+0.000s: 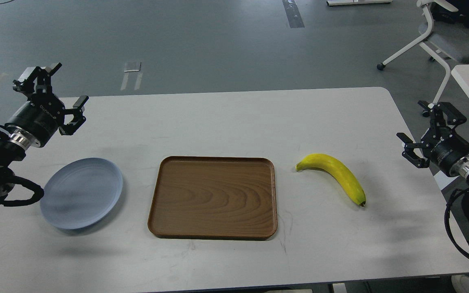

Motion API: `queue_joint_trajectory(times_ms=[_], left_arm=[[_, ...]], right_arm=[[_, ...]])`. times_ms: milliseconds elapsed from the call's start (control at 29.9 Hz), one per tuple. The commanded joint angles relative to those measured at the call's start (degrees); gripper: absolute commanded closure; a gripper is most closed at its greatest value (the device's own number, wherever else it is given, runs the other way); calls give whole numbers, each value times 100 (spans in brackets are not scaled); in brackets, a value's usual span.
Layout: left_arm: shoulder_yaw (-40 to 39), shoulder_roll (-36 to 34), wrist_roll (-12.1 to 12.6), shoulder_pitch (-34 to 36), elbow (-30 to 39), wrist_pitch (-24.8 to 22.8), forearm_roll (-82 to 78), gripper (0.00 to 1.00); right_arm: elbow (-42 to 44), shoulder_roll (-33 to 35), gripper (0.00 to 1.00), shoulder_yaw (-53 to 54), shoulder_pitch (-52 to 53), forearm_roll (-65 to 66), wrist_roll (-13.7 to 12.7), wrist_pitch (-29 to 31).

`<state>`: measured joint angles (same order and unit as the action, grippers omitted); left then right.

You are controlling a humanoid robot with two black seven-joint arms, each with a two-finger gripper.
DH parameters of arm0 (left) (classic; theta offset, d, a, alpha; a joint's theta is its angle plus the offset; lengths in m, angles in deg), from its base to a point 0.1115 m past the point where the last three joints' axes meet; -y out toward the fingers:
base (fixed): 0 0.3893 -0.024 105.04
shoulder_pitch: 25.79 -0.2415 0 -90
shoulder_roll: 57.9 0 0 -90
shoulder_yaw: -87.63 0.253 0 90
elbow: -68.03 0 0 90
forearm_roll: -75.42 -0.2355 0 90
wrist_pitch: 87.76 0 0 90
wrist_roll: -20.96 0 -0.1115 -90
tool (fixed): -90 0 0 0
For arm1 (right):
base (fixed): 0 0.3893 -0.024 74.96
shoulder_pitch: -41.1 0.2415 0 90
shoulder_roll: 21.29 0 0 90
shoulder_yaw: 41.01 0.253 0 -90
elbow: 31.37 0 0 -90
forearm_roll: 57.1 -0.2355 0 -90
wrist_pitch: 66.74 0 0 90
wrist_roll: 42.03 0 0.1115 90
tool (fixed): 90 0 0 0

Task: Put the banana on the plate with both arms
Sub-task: 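Lower the left gripper toward the blue-grey plate's rim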

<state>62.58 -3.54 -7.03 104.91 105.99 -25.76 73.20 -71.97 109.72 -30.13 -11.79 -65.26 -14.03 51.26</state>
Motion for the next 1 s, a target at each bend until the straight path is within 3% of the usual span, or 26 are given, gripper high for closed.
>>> queue_joint_trajectory(times_ms=[0,434,702,802,969], left_arm=[[0,-14,0,8,1,0,-7,1],[-26,-374,0,271,-184,0,-7,1],[26,-471,0,597,-184,0,-824,1],[18,-821,0,676,193,0,-2069,1],[-35,-1585,0,684,1465,0,-4159,1]], right_arm=[[-1,-6,0,1,-1,8,0,0],[8,73,0,1,34,8,0,0],[8,117,0,-8,43,16,0,0],[8,143,0,-8,51,16,0,0],[8,214,0,-17,51,16,0,0]])
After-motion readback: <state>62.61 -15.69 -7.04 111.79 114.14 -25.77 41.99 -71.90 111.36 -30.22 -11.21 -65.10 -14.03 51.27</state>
